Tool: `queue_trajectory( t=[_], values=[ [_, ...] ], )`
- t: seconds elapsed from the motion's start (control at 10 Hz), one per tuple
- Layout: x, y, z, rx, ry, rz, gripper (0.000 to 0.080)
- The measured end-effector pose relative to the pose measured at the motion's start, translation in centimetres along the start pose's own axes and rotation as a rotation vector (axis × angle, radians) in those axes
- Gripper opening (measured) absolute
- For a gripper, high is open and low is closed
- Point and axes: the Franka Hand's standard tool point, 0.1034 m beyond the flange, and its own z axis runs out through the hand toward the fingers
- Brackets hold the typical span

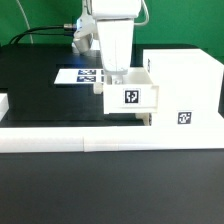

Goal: Assemble drawer

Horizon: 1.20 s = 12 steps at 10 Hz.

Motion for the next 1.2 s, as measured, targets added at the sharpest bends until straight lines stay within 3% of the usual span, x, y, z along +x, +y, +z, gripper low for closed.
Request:
queue_trajectory(
  t=[1.2],
  values=[
    [0.03,0.13,0.01,-0.008,-0.005,-0.04,0.0044]
  ],
)
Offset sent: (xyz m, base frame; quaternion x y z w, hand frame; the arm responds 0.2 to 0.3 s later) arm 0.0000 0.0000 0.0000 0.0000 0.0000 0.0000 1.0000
